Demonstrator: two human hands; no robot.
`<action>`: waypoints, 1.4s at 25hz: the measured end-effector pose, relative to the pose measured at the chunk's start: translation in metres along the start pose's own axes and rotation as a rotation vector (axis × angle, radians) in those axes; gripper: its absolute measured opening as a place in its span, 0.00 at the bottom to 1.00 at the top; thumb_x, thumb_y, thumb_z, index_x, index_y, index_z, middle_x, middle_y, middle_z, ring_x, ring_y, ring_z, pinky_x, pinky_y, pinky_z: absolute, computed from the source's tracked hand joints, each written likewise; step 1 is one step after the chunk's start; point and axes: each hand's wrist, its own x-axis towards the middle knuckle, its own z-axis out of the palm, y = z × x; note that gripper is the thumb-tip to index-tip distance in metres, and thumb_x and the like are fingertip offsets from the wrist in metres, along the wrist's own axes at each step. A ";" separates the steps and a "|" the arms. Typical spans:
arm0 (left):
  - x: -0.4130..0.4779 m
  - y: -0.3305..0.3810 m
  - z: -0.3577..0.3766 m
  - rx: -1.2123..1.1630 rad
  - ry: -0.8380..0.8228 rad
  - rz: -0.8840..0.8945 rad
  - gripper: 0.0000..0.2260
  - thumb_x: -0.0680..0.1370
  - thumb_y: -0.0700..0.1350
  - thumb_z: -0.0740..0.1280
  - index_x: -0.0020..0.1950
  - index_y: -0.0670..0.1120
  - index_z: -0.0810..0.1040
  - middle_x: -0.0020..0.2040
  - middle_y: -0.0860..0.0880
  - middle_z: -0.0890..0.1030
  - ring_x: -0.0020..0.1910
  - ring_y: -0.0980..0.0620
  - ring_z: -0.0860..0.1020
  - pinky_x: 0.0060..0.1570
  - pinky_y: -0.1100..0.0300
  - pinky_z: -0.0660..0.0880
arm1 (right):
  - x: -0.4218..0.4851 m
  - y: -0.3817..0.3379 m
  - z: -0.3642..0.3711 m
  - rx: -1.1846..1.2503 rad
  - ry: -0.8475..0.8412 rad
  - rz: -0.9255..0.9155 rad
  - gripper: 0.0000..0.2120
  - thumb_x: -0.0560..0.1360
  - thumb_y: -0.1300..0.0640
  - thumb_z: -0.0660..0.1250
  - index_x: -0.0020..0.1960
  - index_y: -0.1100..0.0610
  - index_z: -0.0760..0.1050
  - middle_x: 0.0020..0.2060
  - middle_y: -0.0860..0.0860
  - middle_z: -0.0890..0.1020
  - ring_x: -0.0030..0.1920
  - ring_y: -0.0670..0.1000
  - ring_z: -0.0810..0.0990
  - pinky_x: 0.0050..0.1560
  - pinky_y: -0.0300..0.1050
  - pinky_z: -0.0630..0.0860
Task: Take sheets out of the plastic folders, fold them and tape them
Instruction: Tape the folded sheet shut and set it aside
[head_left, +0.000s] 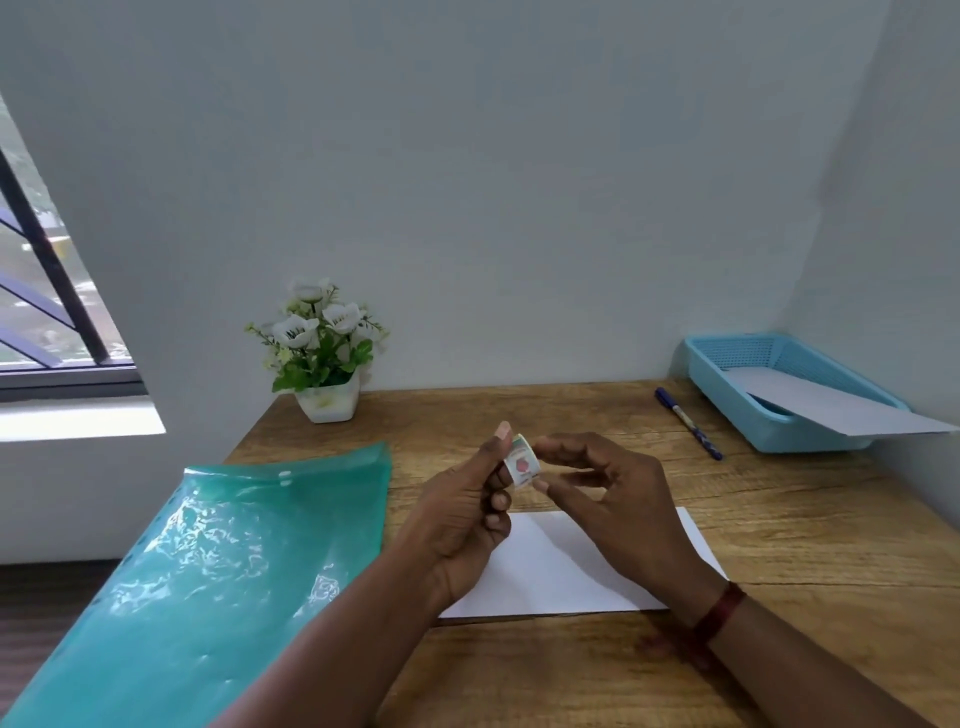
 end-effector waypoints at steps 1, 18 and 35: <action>-0.002 0.000 0.001 -0.005 -0.013 -0.008 0.14 0.68 0.52 0.76 0.45 0.44 0.81 0.34 0.49 0.77 0.27 0.59 0.68 0.25 0.68 0.64 | 0.000 -0.001 0.000 0.000 0.005 -0.012 0.16 0.71 0.61 0.75 0.57 0.51 0.82 0.49 0.36 0.84 0.51 0.37 0.81 0.49 0.30 0.77; -0.016 0.005 0.006 0.878 0.196 0.599 0.08 0.79 0.53 0.66 0.47 0.52 0.82 0.40 0.55 0.84 0.39 0.57 0.81 0.39 0.54 0.79 | 0.004 -0.006 -0.014 0.219 -0.148 0.150 0.17 0.76 0.67 0.66 0.55 0.48 0.83 0.44 0.46 0.83 0.48 0.46 0.81 0.50 0.39 0.79; -0.004 0.001 -0.003 0.498 -0.193 0.315 0.07 0.75 0.38 0.70 0.51 0.38 0.82 0.49 0.38 0.84 0.48 0.45 0.84 0.48 0.58 0.81 | 0.003 -0.006 -0.014 0.193 0.005 0.213 0.10 0.76 0.59 0.69 0.54 0.49 0.83 0.48 0.42 0.85 0.52 0.41 0.81 0.51 0.36 0.79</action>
